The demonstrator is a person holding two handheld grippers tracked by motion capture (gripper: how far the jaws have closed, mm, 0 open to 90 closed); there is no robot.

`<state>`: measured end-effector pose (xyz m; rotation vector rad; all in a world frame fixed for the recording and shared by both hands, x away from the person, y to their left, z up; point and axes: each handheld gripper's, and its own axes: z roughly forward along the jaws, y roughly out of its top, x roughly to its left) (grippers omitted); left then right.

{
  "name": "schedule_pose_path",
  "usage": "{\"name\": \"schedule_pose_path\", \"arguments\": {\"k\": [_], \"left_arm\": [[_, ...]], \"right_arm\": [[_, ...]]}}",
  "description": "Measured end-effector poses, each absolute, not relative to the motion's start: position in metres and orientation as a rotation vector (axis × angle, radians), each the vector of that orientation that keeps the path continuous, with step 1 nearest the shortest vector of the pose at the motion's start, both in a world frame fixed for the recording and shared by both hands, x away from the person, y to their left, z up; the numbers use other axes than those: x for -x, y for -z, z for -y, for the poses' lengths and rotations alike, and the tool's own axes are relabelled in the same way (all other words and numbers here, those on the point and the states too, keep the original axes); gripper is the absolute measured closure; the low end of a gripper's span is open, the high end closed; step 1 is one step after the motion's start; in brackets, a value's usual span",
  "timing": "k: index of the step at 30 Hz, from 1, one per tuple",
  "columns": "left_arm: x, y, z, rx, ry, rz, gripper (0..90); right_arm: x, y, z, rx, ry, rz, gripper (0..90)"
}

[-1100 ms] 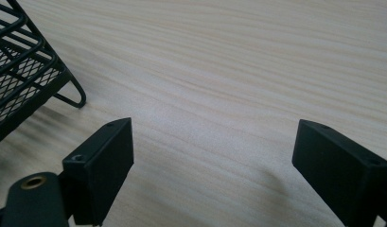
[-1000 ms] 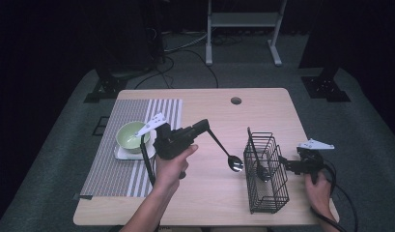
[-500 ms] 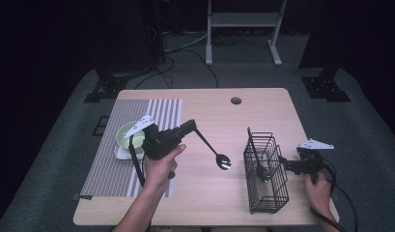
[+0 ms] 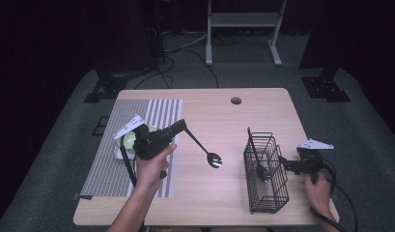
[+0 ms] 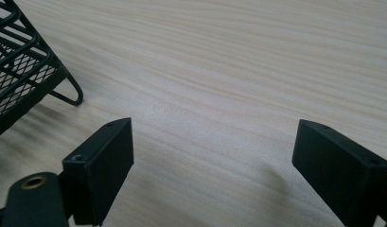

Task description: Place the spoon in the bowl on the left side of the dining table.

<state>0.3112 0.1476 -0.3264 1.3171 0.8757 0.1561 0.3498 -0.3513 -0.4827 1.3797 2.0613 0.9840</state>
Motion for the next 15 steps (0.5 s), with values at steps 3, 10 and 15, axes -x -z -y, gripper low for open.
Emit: {"name": "schedule_pose_path", "arguments": {"k": [3,10,15], "left_arm": [[-0.311,0.327,-0.152,-1.322,-0.165,-0.880,89.8],[-0.312,0.328,-0.161,-1.324,-0.182,-0.898,89.8],[-0.311,0.329,-0.167,-1.321,-0.193,-0.910,89.8]], "right_arm": [[-0.350,0.483,0.351,-1.382,-0.983,-2.063,12.3],[-0.350,0.483,0.351,-1.378,-0.984,-2.062,12.4],[-0.350,0.483,0.351,-1.381,-0.982,-2.062,12.3]]}}
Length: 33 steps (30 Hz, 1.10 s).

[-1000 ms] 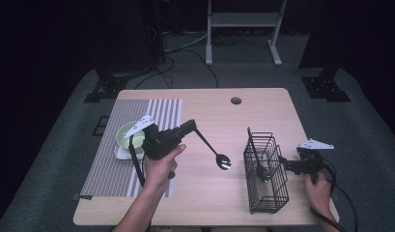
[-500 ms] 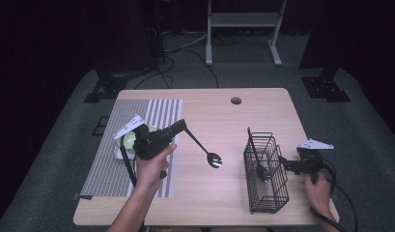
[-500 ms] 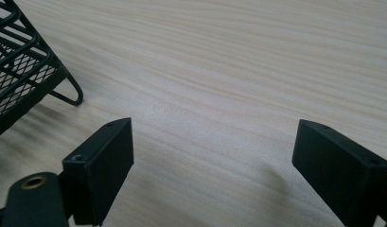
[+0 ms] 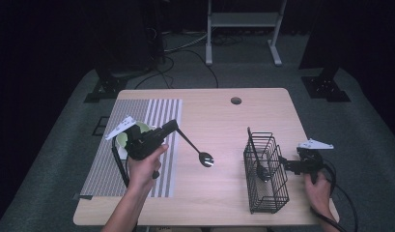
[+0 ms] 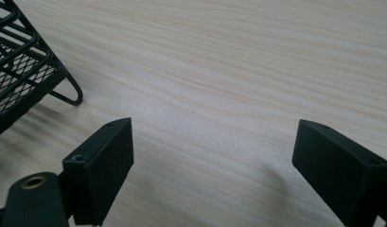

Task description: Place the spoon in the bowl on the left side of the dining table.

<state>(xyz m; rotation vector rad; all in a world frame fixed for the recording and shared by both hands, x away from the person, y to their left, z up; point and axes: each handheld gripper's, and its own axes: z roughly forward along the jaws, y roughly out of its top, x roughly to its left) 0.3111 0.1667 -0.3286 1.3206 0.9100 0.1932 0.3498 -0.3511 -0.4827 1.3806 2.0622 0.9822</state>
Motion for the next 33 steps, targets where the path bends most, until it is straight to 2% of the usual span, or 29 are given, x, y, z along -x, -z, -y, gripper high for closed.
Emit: {"name": "schedule_pose_path", "arguments": {"k": [33], "left_arm": [[-0.320,0.339,-0.214,-1.288,-0.265,-1.014,89.8]], "right_arm": [[-0.350,0.483,0.351,-1.381,-0.981,-2.060,12.4]]}}
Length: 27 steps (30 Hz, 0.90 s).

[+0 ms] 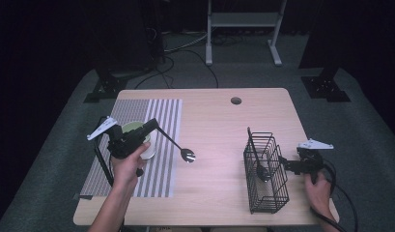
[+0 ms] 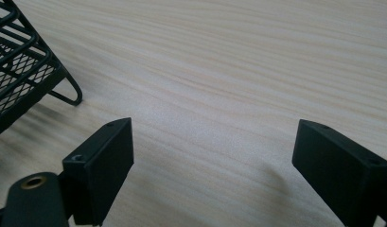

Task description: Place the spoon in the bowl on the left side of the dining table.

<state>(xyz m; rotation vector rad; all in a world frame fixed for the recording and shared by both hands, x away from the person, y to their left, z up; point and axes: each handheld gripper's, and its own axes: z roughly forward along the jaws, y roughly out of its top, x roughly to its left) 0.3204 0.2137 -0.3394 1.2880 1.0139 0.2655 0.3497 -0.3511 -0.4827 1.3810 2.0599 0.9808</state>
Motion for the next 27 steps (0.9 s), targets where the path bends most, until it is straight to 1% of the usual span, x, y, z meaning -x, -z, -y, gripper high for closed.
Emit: {"name": "schedule_pose_path", "arguments": {"k": [27], "left_arm": [[-0.334,0.346,-0.266,-1.200,-0.350,-1.124,89.8]], "right_arm": [[-0.350,0.483,0.351,-1.387,-0.969,-2.064,12.4]]}}
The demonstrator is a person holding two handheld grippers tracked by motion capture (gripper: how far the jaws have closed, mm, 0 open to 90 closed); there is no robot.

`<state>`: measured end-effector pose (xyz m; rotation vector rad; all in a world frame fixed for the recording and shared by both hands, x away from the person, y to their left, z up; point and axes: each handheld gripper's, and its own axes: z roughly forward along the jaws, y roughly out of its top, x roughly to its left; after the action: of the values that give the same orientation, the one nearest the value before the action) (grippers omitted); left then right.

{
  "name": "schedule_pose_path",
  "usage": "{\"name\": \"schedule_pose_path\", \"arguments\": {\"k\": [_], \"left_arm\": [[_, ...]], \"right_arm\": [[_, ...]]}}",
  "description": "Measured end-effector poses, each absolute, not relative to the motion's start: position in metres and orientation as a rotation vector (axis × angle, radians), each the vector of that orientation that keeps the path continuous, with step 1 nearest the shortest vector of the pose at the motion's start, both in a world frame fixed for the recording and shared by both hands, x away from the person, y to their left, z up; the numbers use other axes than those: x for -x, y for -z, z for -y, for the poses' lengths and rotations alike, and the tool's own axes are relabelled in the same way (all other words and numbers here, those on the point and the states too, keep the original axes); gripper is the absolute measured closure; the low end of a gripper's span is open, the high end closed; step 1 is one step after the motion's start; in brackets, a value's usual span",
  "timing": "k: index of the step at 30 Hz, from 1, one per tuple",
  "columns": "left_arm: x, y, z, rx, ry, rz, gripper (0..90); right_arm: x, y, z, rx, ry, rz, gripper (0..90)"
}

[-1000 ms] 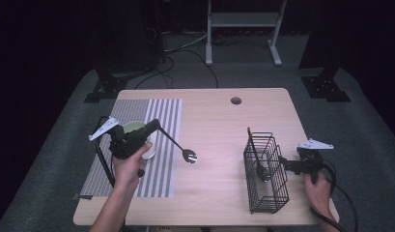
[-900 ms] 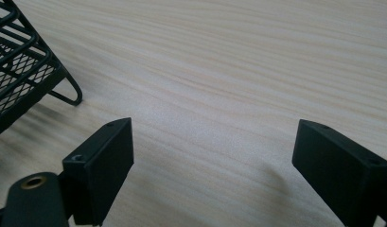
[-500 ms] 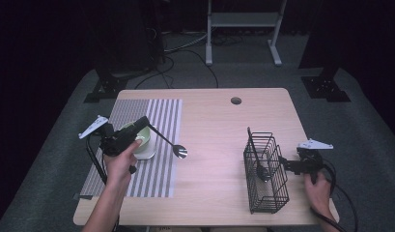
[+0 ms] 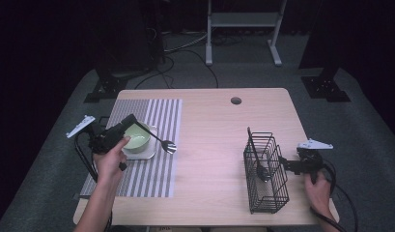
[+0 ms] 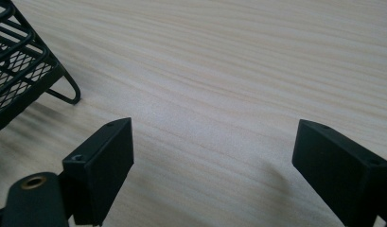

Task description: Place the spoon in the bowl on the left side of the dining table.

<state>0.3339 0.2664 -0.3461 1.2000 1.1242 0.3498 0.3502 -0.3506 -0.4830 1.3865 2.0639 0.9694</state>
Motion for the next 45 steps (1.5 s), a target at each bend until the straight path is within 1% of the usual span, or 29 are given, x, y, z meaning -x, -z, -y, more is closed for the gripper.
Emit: {"name": "schedule_pose_path", "arguments": {"k": [8,45], "left_arm": [[-0.335,0.348,-0.282,-1.177,-0.375,-1.151,89.8],[-0.341,0.352,-0.329,-1.089,-0.455,-1.245,89.8]], "right_arm": [[-0.350,0.483,0.350,-1.386,-0.967,-2.063,12.3],[-0.350,0.483,0.351,-1.383,-0.970,-2.058,12.4]]}}
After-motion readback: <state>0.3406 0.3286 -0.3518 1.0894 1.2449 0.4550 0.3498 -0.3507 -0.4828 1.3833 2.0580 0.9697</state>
